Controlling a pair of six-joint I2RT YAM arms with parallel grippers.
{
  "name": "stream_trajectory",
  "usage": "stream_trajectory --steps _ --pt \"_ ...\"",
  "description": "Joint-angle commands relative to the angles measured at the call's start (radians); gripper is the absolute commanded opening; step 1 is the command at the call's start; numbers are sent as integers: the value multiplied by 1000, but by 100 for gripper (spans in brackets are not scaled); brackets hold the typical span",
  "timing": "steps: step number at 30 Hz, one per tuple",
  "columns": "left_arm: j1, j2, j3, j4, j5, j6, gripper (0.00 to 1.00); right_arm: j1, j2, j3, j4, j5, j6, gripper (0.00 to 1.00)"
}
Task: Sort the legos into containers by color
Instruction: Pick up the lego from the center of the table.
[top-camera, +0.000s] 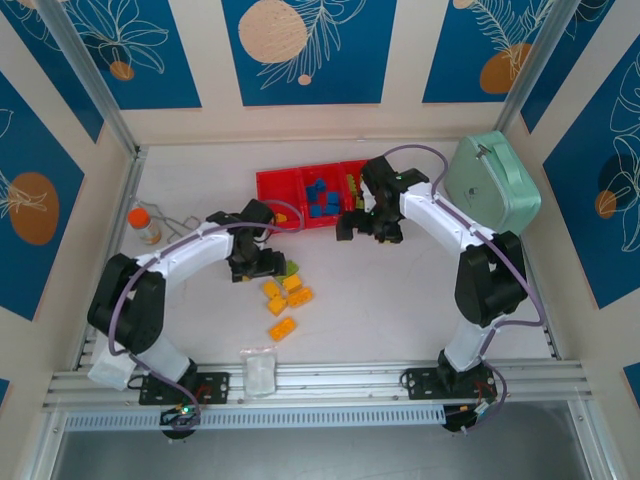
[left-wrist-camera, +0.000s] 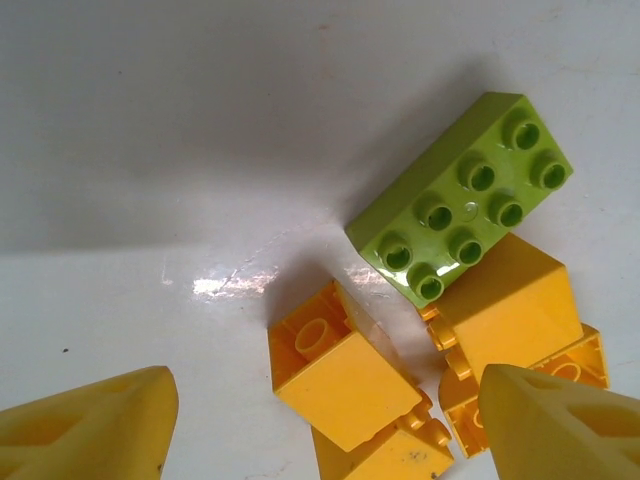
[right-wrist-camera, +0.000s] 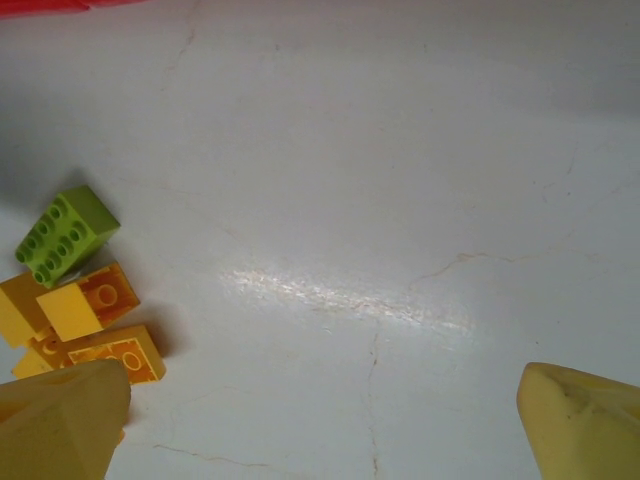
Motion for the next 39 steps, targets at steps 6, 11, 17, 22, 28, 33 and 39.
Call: stream_trajectory --steps 6,11,17,22,28,33,39 --pt "-43 68 32 -84 -42 2 76 -9 -23 -7 -29 20 -30 99" --pt "-69 105 45 -92 -30 0 75 -10 -10 12 -32 27 -33 99" --pt "-70 141 39 -98 -28 14 69 -9 -7 16 -35 28 -32 99" --pt "-71 154 29 -83 -36 17 64 -8 -15 8 -44 44 -30 99" --pt "-53 171 24 -38 -14 13 53 -10 -23 4 -47 45 -28 99" --pt "-29 148 15 -2 -5 13 49 -15 -26 0 -65 58 -30 99" --pt "12 77 -41 61 -1 -7 35 -40 -17 22 -71 42 -30 98"
